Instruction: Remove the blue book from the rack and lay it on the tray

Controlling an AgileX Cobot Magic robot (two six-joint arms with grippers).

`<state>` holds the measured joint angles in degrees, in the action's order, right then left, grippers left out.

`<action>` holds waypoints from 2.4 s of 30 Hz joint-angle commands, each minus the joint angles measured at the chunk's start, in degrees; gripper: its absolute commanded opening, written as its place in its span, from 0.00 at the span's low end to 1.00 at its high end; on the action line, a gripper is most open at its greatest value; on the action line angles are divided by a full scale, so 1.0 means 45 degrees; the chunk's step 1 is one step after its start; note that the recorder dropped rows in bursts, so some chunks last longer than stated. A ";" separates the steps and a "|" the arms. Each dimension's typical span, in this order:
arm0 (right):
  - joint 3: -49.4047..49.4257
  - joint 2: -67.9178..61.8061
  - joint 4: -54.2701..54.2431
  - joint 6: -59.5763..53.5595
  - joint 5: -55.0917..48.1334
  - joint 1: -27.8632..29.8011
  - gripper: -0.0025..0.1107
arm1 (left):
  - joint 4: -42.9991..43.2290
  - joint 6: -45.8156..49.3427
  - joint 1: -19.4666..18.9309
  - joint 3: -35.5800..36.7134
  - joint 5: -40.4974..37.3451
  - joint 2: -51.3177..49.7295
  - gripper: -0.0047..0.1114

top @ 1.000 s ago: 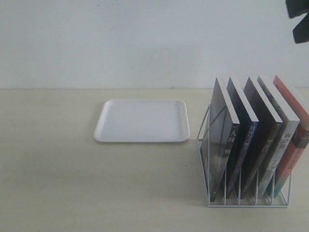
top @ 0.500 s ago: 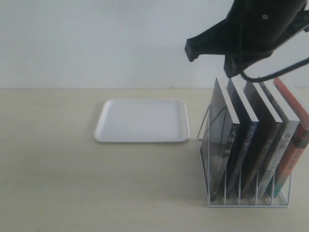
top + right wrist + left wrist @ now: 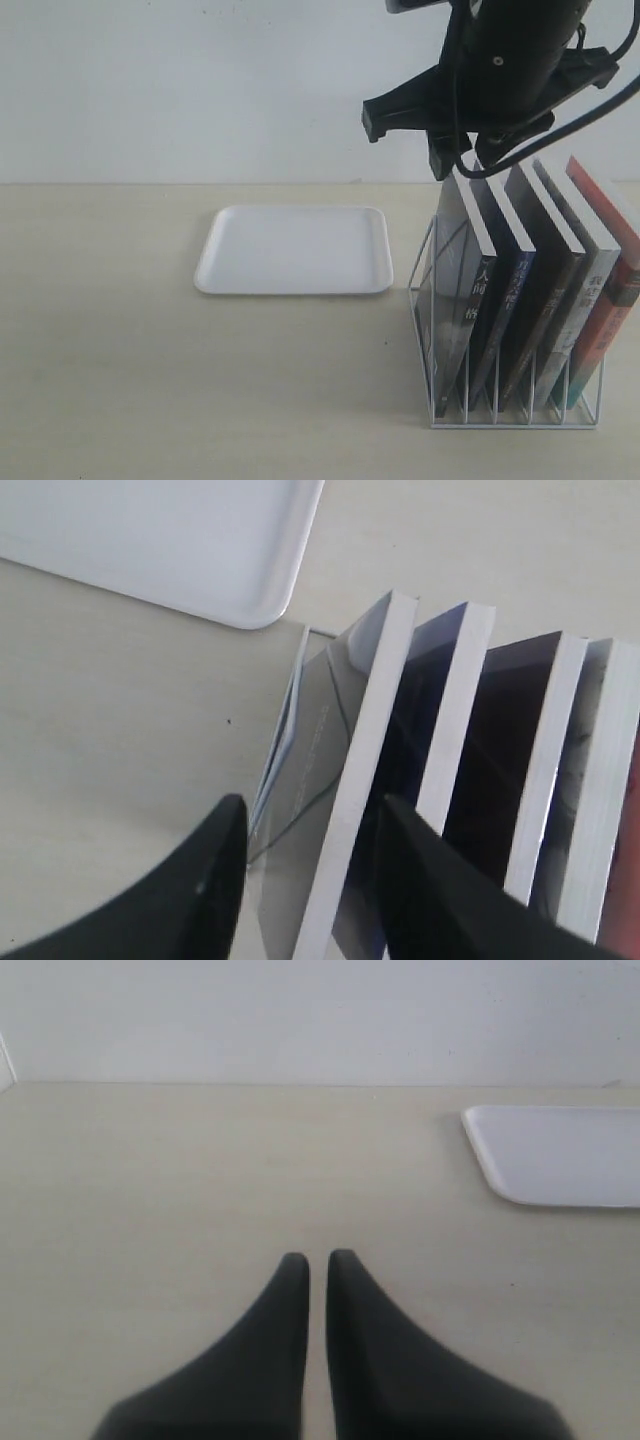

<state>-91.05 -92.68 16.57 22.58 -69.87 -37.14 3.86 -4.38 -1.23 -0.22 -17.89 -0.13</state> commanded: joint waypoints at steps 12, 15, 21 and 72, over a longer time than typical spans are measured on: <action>0.0819 -0.0005 0.0188 0.1557 -0.0021 0.0003 0.38 | 0.0026 0.0026 0.0102 0.0050 0.0078 0.0028 0.09; 0.1164 -0.0221 0.0191 0.1661 -0.0021 0.0003 0.38 | 0.0026 0.0026 0.0102 0.0050 0.0078 0.0028 0.09; 0.1573 -0.0903 -0.0199 0.1965 -0.0021 0.0003 0.24 | 0.0026 0.0026 0.0102 0.0050 0.0078 0.0028 0.09; -0.0195 0.0871 0.0426 0.1527 -0.0021 0.0003 0.02 | 0.0026 0.0026 0.0102 0.0050 0.0078 0.0028 0.09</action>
<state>-91.36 -89.35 18.42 29.60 -70.93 -37.14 3.86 -4.38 -1.23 -0.22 -17.89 -0.13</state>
